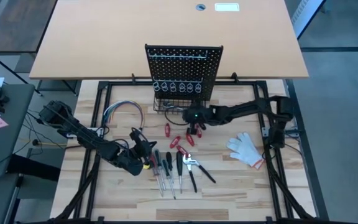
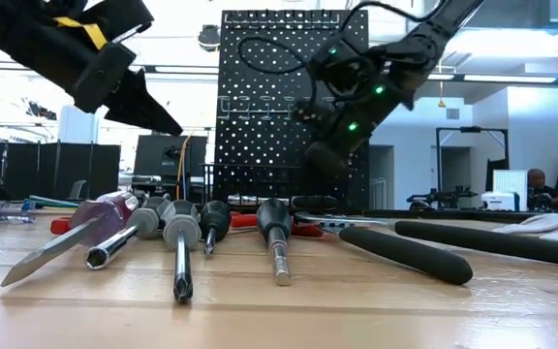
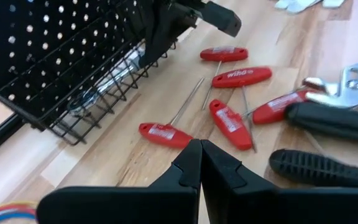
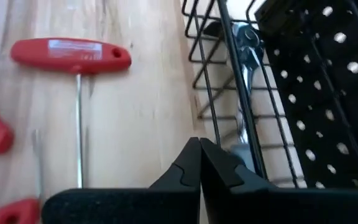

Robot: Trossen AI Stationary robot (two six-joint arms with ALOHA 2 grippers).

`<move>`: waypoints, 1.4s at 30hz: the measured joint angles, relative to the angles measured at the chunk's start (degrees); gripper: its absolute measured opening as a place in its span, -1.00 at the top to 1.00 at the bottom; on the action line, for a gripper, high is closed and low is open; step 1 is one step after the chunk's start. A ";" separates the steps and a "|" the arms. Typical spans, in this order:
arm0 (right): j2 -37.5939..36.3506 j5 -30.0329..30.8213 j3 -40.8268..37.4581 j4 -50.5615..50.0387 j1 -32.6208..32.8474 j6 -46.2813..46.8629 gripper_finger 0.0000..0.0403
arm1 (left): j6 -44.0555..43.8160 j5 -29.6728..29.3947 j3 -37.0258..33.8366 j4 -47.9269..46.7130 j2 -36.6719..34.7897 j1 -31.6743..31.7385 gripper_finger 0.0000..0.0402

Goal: Hang tools onto peg board
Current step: Adjust the pegboard

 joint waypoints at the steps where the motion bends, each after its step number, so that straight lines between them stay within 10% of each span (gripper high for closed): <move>1: 0.51 0.00 0.44 -0.06 -0.50 0.05 0.97 | -0.61 0.01 0.00 -0.57 0.00 0.01 1.00; 24: 2.62 -1.12 2.49 9.92 1.21 0.55 0.99 | -3.70 0.06 0.00 -4.84 -0.02 0.01 1.00; 34: 14.23 -5.45 12.57 12.92 -1.47 -0.61 0.99 | -14.51 0.43 0.00 -15.34 -2.69 -0.59 1.00; 42: 16.53 -1.79 15.85 12.65 -2.37 -1.96 0.99 | -19.24 11.34 -0.01 -23.64 -10.87 -7.50 1.00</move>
